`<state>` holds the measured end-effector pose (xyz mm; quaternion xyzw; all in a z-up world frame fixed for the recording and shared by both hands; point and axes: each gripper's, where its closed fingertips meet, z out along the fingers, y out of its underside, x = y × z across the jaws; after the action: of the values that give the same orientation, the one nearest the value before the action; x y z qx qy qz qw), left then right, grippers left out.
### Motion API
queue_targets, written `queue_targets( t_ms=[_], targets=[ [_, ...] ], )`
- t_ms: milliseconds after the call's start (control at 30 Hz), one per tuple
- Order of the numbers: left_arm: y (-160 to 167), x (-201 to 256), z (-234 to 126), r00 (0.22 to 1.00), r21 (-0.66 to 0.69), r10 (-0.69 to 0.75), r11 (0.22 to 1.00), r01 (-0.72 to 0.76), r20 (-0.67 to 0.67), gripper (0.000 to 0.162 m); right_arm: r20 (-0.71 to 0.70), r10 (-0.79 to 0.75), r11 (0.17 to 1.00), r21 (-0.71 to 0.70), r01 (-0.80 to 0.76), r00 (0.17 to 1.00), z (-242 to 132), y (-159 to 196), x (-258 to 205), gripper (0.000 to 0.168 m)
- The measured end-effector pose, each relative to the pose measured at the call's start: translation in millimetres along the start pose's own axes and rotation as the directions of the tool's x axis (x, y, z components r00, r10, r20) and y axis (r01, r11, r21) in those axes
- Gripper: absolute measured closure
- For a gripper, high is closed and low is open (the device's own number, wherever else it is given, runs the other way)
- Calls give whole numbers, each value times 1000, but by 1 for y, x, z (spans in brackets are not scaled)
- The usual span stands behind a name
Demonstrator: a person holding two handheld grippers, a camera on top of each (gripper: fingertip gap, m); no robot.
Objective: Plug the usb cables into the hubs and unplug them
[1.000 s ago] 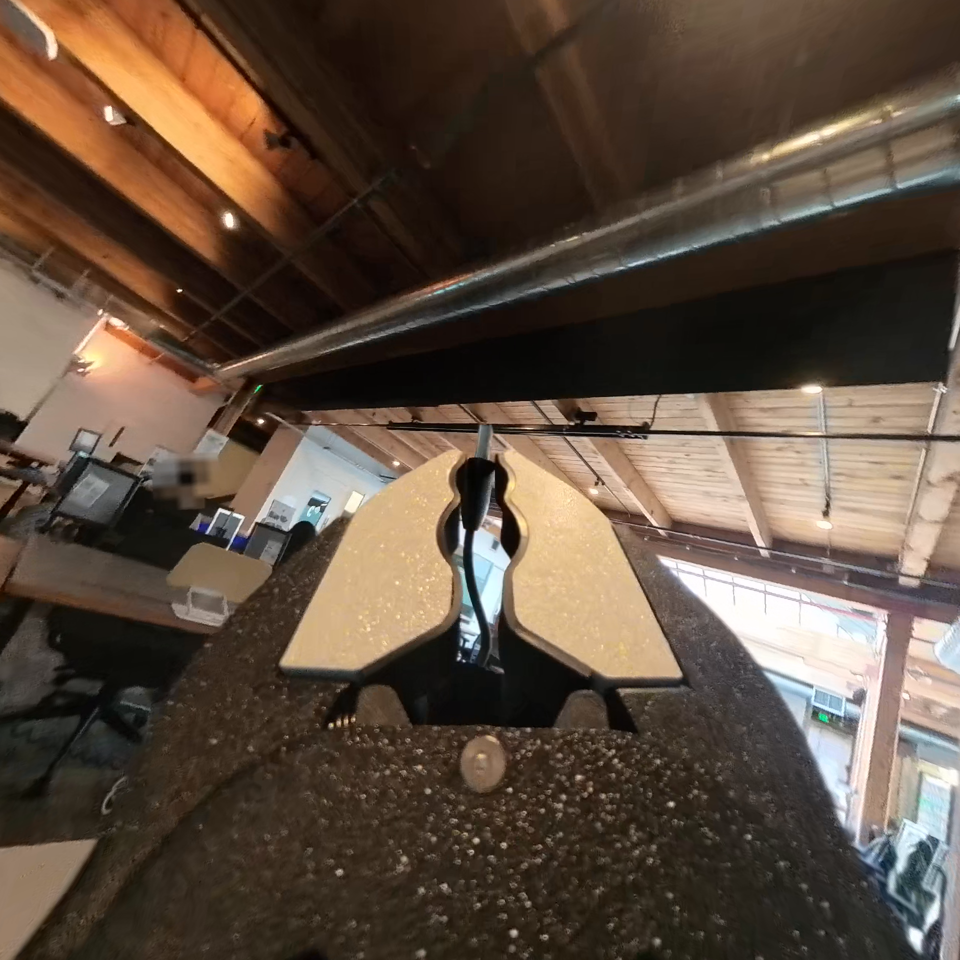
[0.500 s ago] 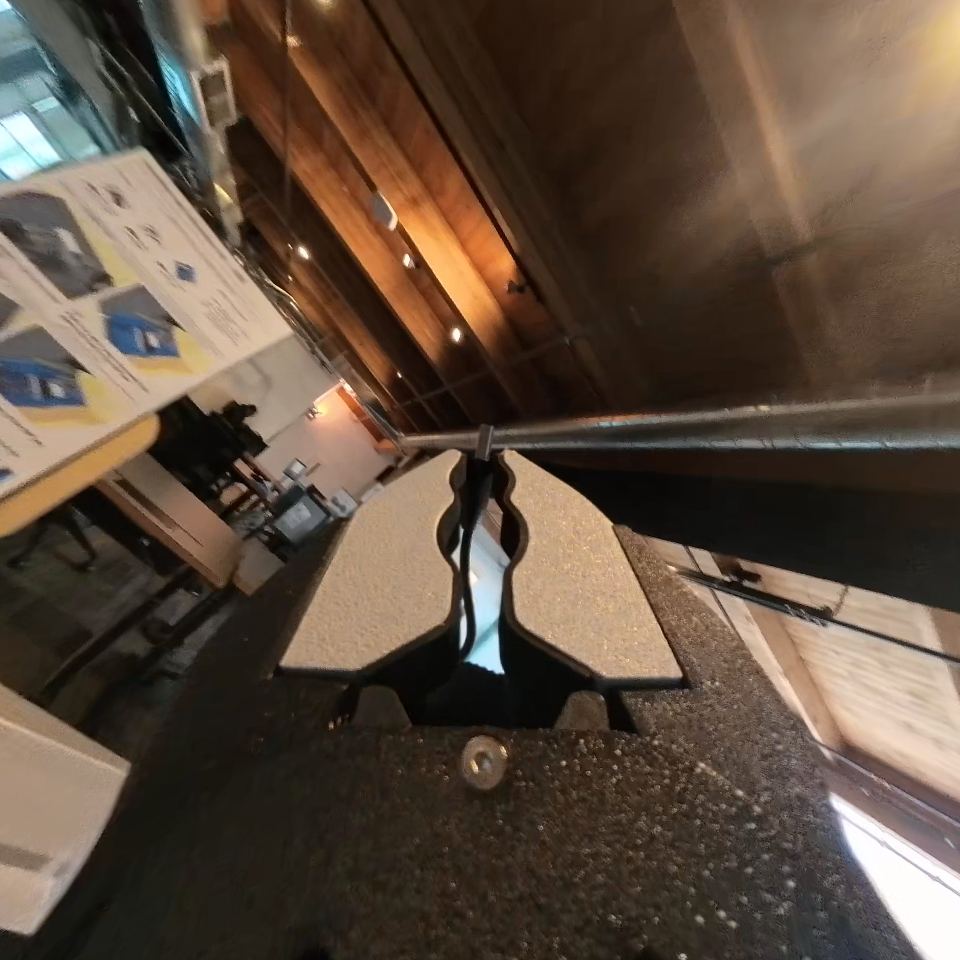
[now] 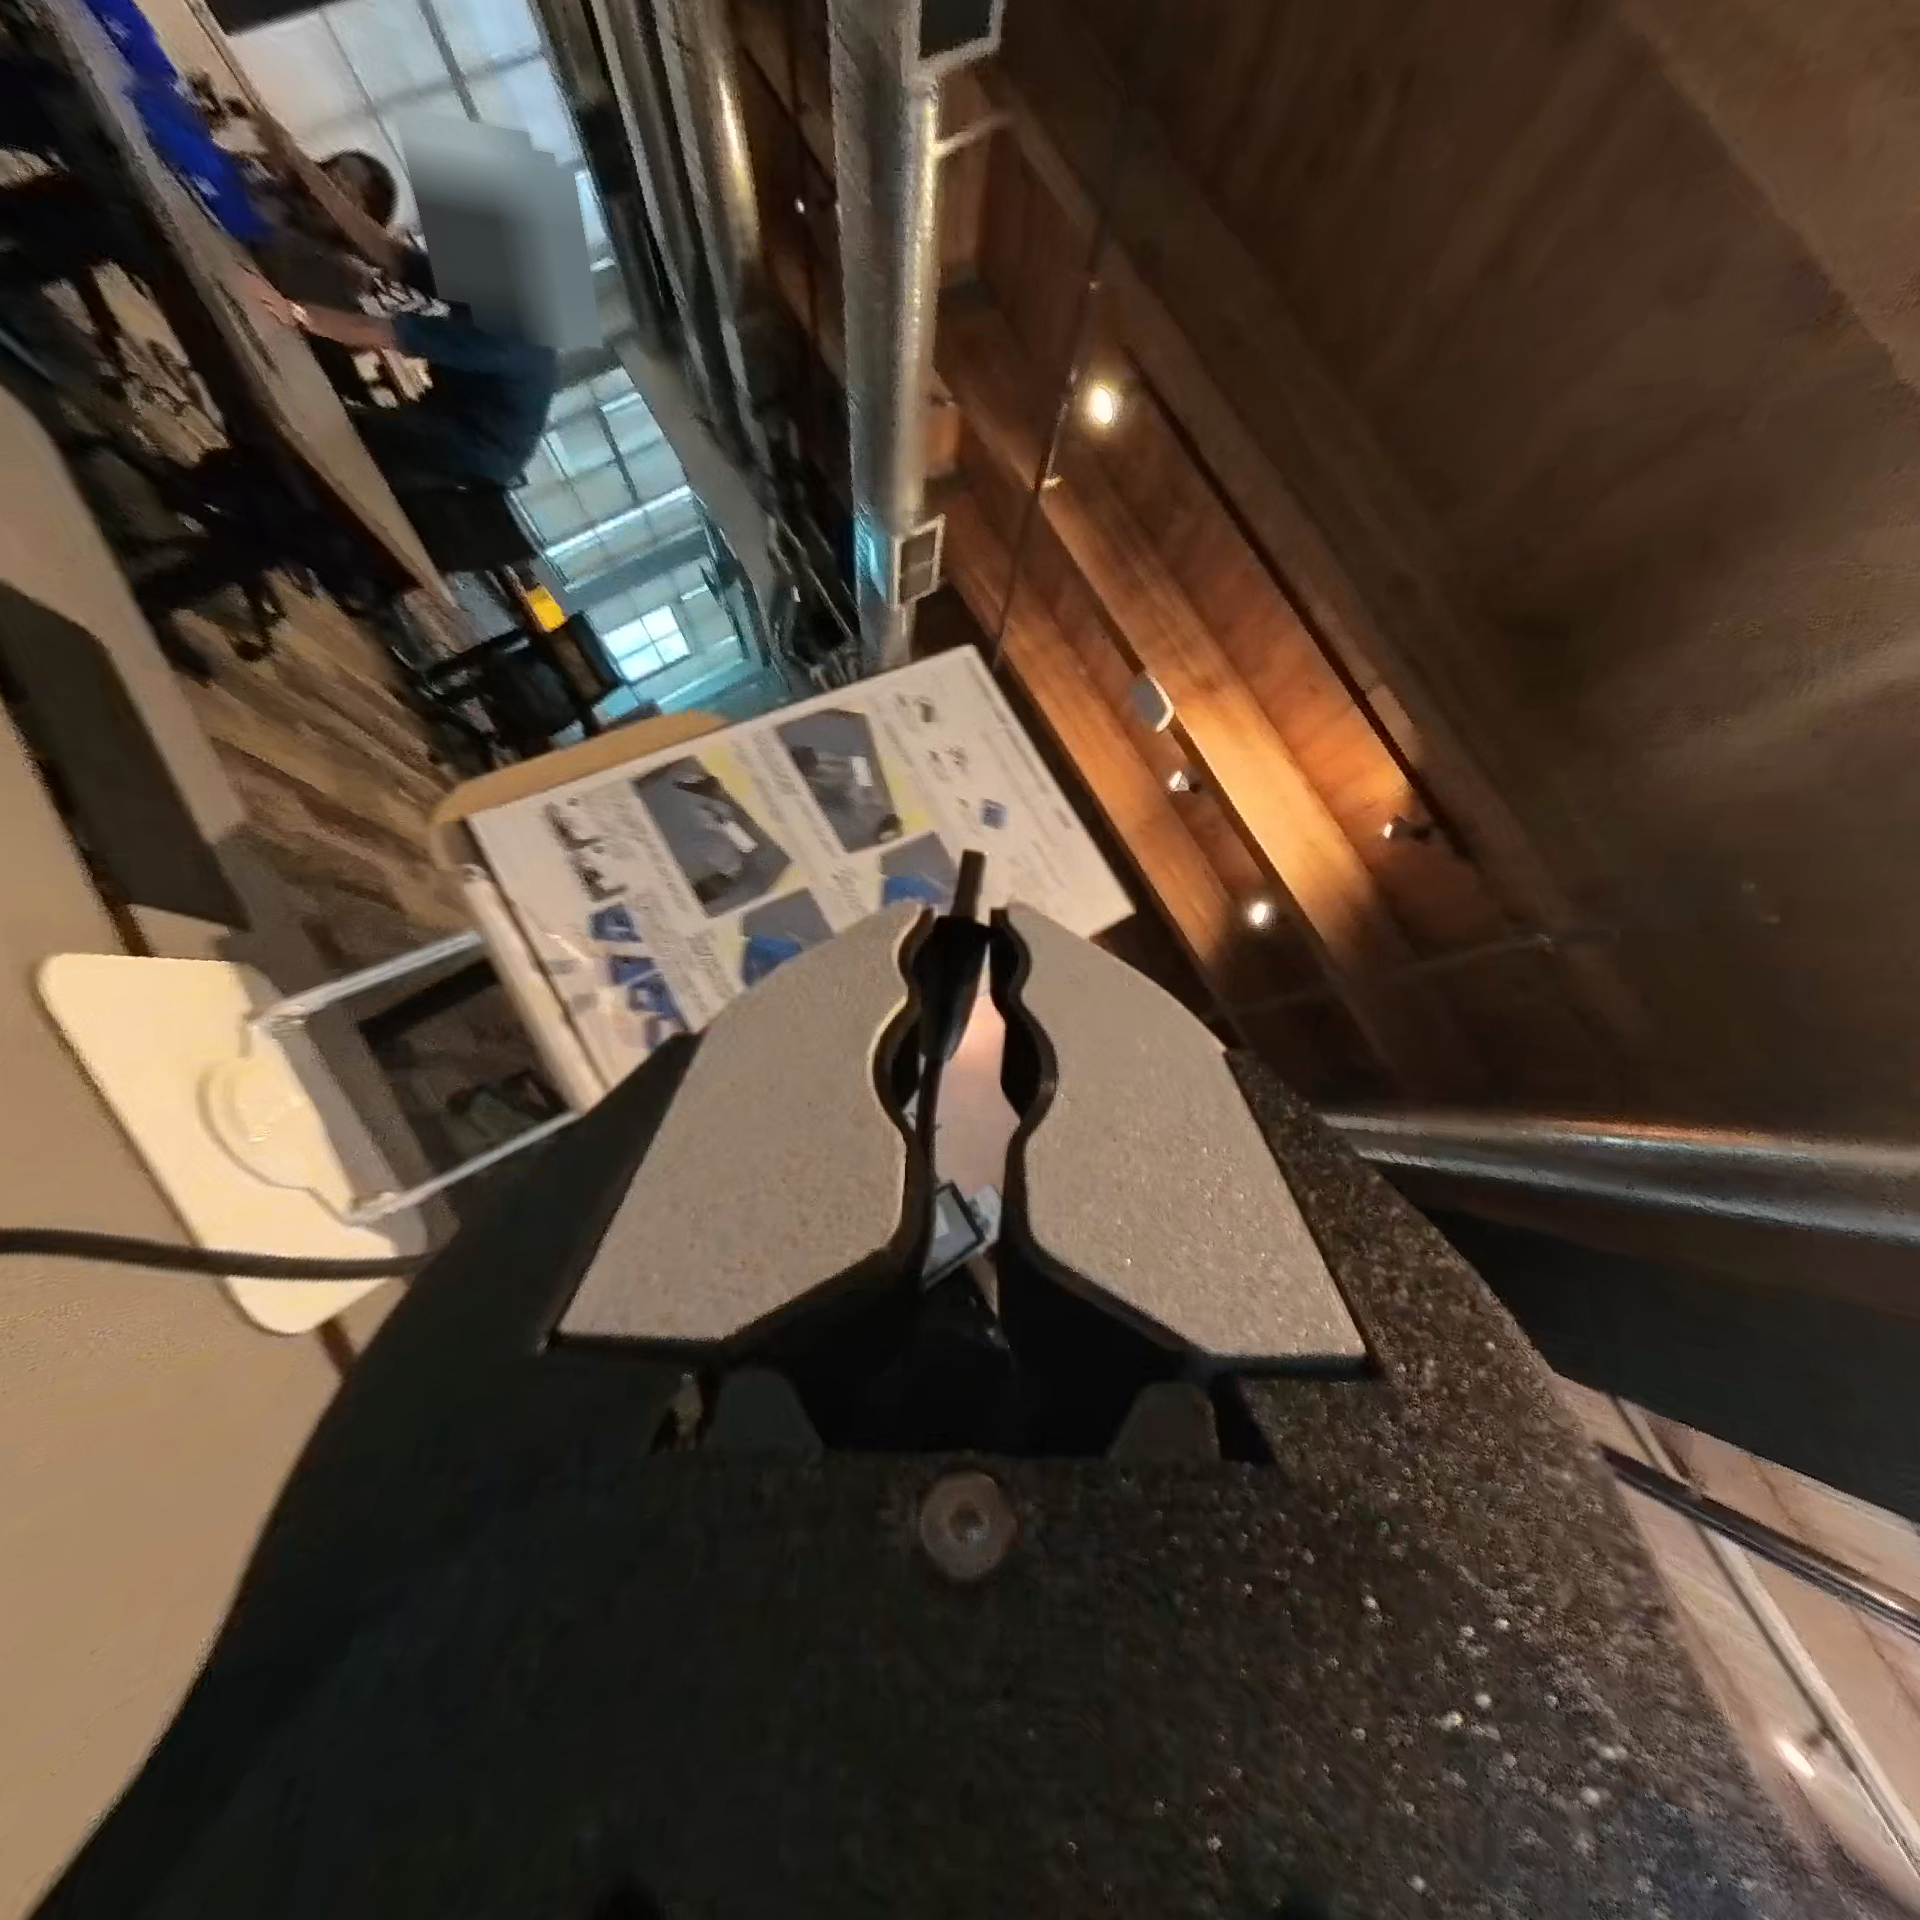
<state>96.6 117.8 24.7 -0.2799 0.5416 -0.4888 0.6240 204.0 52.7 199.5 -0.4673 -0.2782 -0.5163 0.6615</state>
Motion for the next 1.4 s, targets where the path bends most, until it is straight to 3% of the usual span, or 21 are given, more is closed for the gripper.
queue_targets(
  t_ms=[233,400,533,600,767,1100,1400],
  targets=[
    [8,-15,14,999,-82,23,996,-26,-48,146,93,-8,1000,28,6,996,2,27,-112,159],
    [29,-29,33,992,-151,62,985,-78,-107,146,73,-34,999,-10,35,997,-9,48,-149,159],
    [48,-28,39,993,-143,-38,989,22,-112,146,107,50,998,-38,-47,993,-22,57,-175,159],
    [55,-20,38,991,-169,-52,985,30,-127,146,127,19,999,-36,-14,992,-28,58,-188,159],
    [54,-7,33,990,-167,1,986,-25,-141,146,93,-21,999,-33,24,995,-38,52,-190,159],
    [23,24,25,966,-9,182,982,-187,-185,146,40,-32,997,65,29,999,-56,21,-189,159],
    [29,25,26,959,-37,215,974,-225,-183,146,68,119,982,141,-127,991,-65,2,-182,159]
  ],
)
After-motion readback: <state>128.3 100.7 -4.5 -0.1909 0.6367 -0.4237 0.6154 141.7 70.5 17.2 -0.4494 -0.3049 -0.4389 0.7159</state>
